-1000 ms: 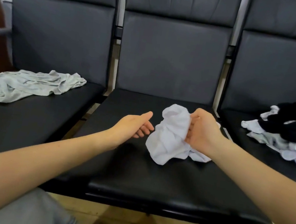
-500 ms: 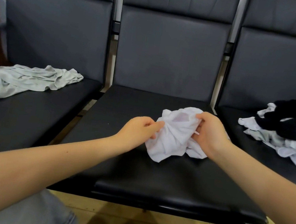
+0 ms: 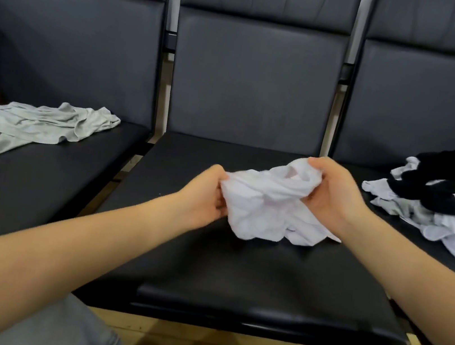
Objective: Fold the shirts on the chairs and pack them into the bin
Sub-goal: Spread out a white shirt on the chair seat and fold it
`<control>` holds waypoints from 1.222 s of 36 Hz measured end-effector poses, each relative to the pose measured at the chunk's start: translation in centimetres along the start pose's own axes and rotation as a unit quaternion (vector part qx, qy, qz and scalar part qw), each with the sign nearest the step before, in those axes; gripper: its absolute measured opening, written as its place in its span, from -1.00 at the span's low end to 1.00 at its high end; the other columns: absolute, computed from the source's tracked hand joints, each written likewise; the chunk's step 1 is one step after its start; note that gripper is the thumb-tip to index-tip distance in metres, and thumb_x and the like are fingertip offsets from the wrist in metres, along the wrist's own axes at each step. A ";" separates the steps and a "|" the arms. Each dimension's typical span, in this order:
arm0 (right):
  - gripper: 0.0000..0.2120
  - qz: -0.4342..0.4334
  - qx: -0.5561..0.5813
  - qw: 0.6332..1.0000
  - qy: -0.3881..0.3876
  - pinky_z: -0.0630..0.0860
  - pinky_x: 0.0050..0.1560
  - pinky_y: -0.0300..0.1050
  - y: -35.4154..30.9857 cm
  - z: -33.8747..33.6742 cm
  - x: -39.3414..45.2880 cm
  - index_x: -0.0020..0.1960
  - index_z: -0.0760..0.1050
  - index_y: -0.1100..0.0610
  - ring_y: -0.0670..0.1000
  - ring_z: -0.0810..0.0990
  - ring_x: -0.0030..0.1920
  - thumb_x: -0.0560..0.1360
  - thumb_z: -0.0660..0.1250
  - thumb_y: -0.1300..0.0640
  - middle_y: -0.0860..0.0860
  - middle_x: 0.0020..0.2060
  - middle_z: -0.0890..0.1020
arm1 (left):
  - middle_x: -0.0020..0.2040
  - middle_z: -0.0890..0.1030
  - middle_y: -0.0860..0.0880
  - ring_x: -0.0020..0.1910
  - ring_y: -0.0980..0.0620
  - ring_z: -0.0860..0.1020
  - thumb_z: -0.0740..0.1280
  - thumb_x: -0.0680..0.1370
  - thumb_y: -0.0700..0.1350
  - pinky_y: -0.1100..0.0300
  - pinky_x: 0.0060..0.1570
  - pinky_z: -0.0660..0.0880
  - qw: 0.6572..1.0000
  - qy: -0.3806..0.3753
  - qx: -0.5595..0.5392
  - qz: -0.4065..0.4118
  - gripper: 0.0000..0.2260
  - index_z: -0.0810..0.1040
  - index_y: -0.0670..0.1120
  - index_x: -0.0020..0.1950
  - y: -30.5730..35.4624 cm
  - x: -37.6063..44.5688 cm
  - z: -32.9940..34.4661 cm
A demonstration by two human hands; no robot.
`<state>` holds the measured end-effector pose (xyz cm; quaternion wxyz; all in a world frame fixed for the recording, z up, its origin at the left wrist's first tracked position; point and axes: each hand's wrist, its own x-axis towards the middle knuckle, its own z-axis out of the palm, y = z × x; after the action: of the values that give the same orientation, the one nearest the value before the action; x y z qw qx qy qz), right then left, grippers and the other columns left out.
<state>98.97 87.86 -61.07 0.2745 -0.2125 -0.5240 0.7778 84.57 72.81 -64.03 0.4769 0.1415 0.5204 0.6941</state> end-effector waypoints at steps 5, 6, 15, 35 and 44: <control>-0.86 0.019 0.067 0.997 0.032 0.47 -0.07 -0.15 -0.9 -1.4 0.2 -0.19 0.47 0.20 0.00 0.55 -0.27 0.51 0.21 0.19 0.04 -0.31 0.55 | -0.37 0.41 -0.03 -0.42 0.06 0.37 0.11 0.46 -0.31 0.24 -0.31 0.37 0.991 0.035 -0.129 0.013 -0.83 0.30 -0.09 -0.29 2.1 -0.1 -1.6; -0.80 0.031 0.070 0.997 0.034 0.48 -0.13 -0.16 -0.8 -1.5 0.2 -0.27 0.43 0.18 -0.02 0.53 -0.32 0.52 0.21 0.18 0.02 -0.36 0.52 | -0.41 0.35 0.01 -0.46 0.08 0.32 0.08 0.46 -0.31 0.26 -0.37 0.33 0.988 0.032 -0.148 0.006 -0.82 0.28 -0.08 -0.29 2.5 -0.1 -2.0; -0.77 0.044 -0.083 0.995 0.022 0.55 -0.06 -0.08 -0.6 -2.4 -0.4 0.09 0.58 0.25 0.06 0.66 -0.07 0.55 0.30 0.12 0.10 -0.11 0.68 | -0.23 0.58 -0.05 -0.31 0.03 0.51 0.26 0.58 -0.07 0.16 -0.20 0.51 0.965 0.048 0.256 0.031 -0.83 0.58 -0.14 0.01 0.2 -1.1 -1.4; -0.65 -0.092 0.017 0.994 0.060 0.35 -0.45 -0.28 -5.0 -3.7 -1.3 -0.36 0.41 0.09 -0.11 0.35 -0.49 0.60 0.19 0.10 -0.06 -0.48 0.39 | -0.23 0.44 0.03 -0.24 0.08 0.40 0.32 0.55 -0.04 0.18 -0.17 0.35 0.888 0.041 0.443 0.117 -0.81 0.45 -0.07 -0.23 -4.5 2.9 2.7; -0.83 -0.010 0.066 0.990 0.127 0.54 -0.26 -0.15 -3.8 -5.2 -0.7 -0.19 0.44 0.17 -0.04 0.57 -0.33 0.58 0.21 0.19 0.00 -0.38 0.53 | -0.16 0.49 -0.11 -0.18 -0.03 0.44 0.17 0.44 -0.23 0.10 -0.17 0.42 0.966 0.149 0.094 0.188 -0.90 0.43 -0.09 -0.10 0.6 1.9 1.5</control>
<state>103.52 92.17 -59.41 0.3596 -0.2854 -0.4344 0.7749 84.36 75.21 -63.47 0.2392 0.1760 0.6127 0.7324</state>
